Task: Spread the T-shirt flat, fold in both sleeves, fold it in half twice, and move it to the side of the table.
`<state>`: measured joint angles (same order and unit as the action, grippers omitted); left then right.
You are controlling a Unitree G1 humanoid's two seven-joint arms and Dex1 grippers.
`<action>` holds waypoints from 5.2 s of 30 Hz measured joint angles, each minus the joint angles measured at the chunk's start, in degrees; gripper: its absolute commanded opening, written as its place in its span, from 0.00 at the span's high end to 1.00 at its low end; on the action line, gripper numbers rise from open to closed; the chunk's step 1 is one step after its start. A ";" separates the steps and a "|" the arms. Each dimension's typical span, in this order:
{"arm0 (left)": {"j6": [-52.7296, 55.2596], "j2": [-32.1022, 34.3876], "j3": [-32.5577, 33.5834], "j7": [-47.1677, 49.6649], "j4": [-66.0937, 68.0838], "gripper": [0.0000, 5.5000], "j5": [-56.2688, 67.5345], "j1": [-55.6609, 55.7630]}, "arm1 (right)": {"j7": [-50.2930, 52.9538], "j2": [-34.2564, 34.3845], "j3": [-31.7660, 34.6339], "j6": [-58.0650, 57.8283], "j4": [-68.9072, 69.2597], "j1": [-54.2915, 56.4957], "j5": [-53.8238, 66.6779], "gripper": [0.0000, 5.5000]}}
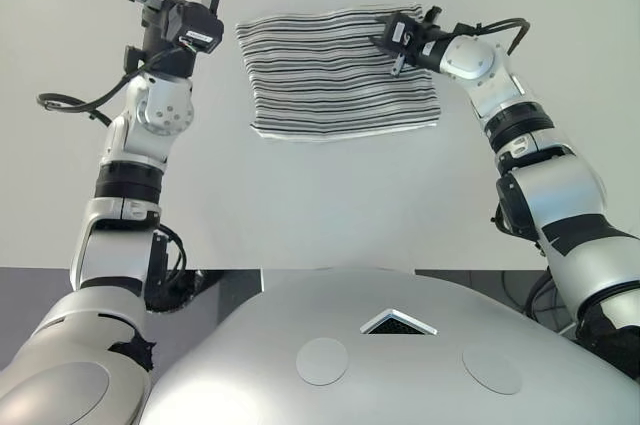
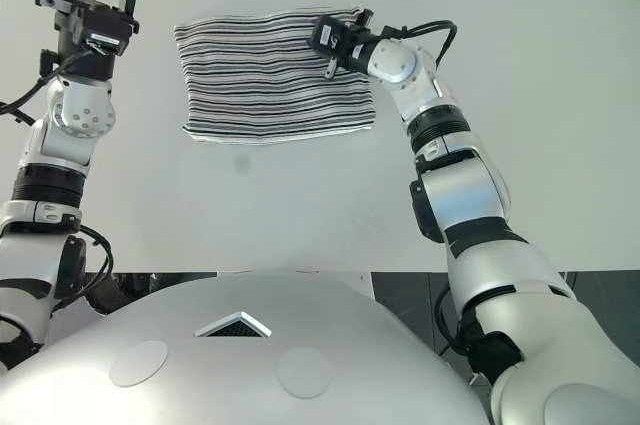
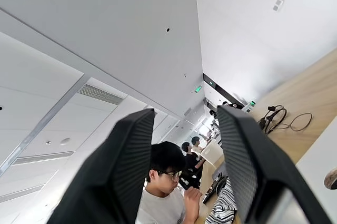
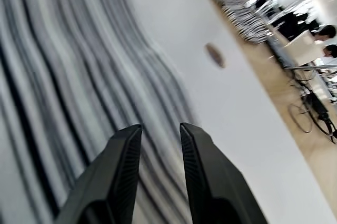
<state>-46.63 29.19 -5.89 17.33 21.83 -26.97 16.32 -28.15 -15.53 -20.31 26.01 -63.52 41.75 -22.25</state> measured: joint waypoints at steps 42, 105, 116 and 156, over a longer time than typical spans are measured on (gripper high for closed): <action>-14.06 21.69 4.87 -26.69 -27.44 0.60 -1.77 -34.38 | -28.17 -22.99 23.03 -36.21 96.33 -47.96 26.69 0.70; -16.52 27.25 -11.69 -19.22 -24.56 0.98 -28.86 -28.99 | -27.71 -40.73 11.75 -7.58 90.88 -67.90 6.71 0.47; -15.83 27.46 -12.04 -21.84 -25.77 0.98 -27.66 -28.67 | -26.28 -37.09 3.72 -7.91 90.66 -61.40 4.00 0.47; -4.71 34.91 -5.08 -40.60 -45.24 0.98 20.33 -51.05 | -26.91 -40.57 28.84 -7.71 104.20 -86.89 29.52 0.99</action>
<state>-51.33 64.10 -10.97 -23.27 -23.42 -6.64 -34.73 -55.05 -56.10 8.53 18.30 40.68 -45.14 7.27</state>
